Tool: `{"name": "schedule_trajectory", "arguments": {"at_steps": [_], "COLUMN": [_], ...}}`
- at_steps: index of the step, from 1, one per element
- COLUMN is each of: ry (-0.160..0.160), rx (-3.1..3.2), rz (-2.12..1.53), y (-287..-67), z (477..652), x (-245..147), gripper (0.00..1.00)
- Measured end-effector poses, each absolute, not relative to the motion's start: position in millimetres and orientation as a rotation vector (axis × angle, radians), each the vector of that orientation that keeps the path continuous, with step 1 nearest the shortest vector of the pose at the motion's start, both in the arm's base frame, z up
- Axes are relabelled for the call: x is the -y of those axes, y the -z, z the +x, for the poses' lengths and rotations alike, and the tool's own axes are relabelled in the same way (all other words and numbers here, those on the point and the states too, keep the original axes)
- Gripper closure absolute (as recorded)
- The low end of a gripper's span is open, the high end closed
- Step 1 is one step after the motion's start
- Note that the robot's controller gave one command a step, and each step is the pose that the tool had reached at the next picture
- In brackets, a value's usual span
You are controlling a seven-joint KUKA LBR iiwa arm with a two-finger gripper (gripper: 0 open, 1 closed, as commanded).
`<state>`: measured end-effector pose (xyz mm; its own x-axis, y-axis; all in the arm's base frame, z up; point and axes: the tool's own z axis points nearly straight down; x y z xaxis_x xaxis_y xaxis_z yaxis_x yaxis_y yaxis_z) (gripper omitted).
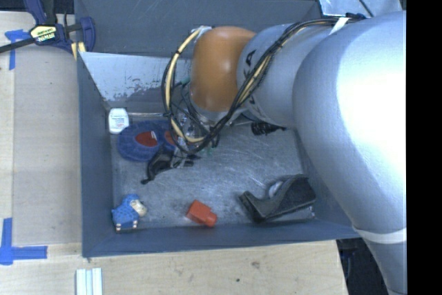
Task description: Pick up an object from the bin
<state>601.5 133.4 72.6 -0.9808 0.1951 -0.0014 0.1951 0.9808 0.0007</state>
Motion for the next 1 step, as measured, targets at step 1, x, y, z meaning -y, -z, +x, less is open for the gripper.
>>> {"name": "schedule_trajectory", "arguments": {"at_steps": [1], "ry": [-0.005], "rx": [-3.116], "rz": [0.305], "y": [-157.9], "z": [604.3], "x": [-132.9], "gripper": [1.0]}}
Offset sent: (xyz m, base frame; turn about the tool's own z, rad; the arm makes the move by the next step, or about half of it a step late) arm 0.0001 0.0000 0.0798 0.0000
